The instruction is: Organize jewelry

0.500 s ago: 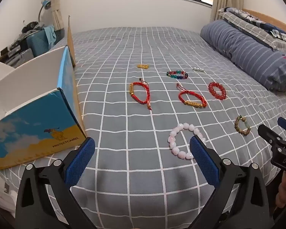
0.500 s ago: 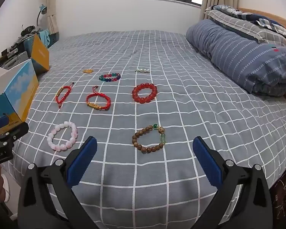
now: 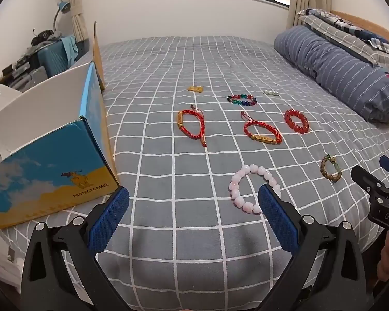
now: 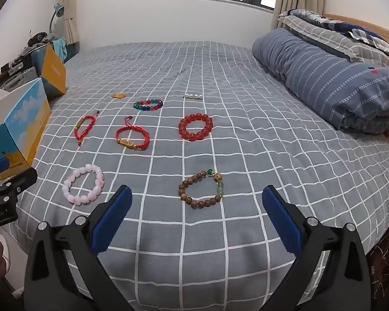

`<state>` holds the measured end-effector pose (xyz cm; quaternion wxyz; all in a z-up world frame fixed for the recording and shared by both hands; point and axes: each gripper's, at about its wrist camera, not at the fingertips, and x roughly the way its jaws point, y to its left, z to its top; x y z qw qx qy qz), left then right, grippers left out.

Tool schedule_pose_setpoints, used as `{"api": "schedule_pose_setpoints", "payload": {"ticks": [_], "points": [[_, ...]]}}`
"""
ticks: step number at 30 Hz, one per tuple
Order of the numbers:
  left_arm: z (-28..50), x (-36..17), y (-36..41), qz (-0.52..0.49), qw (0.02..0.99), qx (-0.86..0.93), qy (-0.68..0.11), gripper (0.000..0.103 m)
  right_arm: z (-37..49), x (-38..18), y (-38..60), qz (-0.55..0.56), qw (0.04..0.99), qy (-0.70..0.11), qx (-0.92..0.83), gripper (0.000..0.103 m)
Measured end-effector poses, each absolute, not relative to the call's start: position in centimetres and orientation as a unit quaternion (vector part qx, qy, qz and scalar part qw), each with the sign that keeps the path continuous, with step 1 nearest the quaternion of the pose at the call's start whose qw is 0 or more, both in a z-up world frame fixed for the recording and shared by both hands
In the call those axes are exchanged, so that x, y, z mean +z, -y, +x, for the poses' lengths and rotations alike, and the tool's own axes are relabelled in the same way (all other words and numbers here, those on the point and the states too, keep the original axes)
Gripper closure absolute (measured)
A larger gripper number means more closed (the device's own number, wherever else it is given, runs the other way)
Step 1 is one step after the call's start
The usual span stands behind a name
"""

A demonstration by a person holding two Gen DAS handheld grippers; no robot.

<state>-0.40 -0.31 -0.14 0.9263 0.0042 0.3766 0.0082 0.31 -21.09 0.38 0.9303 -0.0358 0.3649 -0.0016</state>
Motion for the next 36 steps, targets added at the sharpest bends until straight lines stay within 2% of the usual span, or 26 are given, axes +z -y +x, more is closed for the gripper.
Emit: {"api": "schedule_pose_setpoints", "payload": {"ticks": [36], "points": [[-0.50,-0.35,0.79,0.010,0.924,0.001,-0.383,0.006,0.99,0.14,20.89,-0.021,0.926,-0.376,0.000,0.007]]}}
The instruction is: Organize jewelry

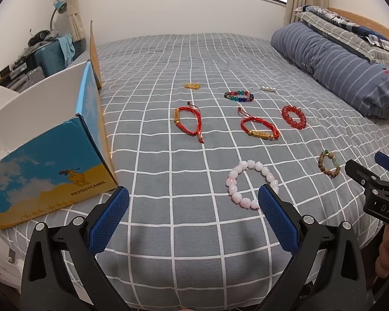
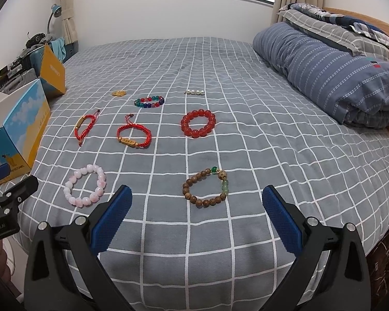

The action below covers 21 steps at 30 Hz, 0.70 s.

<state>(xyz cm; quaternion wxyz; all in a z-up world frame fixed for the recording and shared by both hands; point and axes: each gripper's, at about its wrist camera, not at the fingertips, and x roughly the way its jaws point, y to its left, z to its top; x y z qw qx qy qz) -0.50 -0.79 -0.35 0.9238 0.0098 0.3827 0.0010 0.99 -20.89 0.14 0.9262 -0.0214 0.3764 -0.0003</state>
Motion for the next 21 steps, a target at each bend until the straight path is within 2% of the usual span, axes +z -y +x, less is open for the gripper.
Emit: {"api": "schedule_pose_setpoints", "payload": {"ticks": [21], "points": [[-0.39,-0.67,1.19,0.015,0.921,-0.002,-0.389,0.006,1.49,-0.13,21.40,-0.006,0.923,-0.385,-0.011,0.007]]}}
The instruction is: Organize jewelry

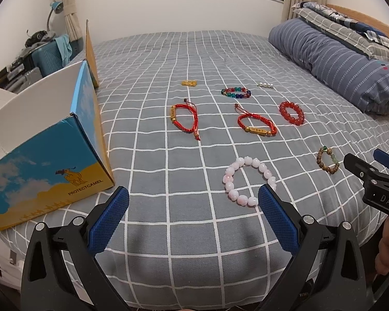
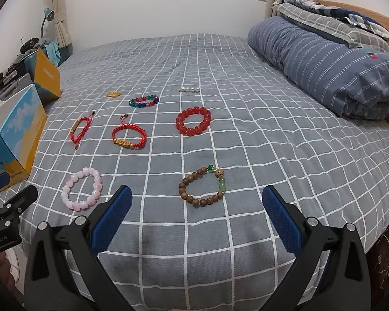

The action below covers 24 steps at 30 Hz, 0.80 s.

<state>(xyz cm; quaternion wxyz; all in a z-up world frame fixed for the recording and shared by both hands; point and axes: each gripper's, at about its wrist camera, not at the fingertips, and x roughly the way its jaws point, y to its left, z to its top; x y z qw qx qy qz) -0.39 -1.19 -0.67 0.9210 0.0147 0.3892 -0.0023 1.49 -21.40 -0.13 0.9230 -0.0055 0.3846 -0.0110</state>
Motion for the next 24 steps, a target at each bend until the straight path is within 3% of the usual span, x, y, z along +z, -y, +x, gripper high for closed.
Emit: {"api": "schedule_pose_setpoints", "payload": {"ticks": [24], "points": [[-0.41,-0.84,0.96,0.016,0.920,0.000,-0.391,0.006,1.33,-0.12,21.27,-0.005,0.923,-0.384,-0.011,0.007]]}}
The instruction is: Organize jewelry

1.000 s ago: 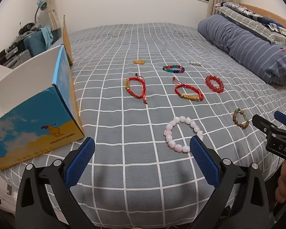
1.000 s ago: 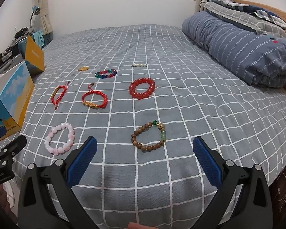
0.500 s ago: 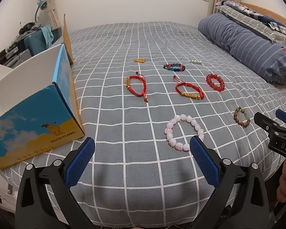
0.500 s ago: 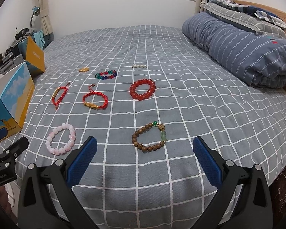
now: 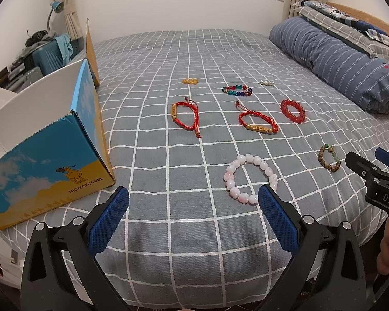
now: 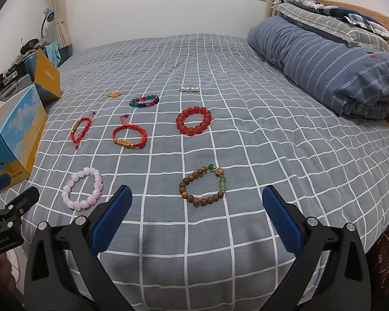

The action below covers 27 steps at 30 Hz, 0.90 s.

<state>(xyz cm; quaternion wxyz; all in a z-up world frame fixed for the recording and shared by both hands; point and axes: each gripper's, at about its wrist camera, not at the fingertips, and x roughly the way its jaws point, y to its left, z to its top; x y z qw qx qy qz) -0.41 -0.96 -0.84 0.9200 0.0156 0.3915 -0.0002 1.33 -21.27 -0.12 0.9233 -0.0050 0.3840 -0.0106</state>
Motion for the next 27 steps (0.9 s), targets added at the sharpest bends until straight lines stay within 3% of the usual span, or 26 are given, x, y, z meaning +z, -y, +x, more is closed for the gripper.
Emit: {"api": "schedule_pose_setpoints", "payload": {"ticks": [11,27], "points": [[1.5,0.5,1.2,0.011,0.922,-0.006,-0.386,0.006,2.4,0.8,21.1,-0.006,0.927,-0.374,-0.003,0.007],[13.0,-0.8,-0.3,0.000,0.903,0.012,-0.429,0.006,12.9,0.7,19.8,-0.021,0.913,-0.406,0.025,0.007]]}}
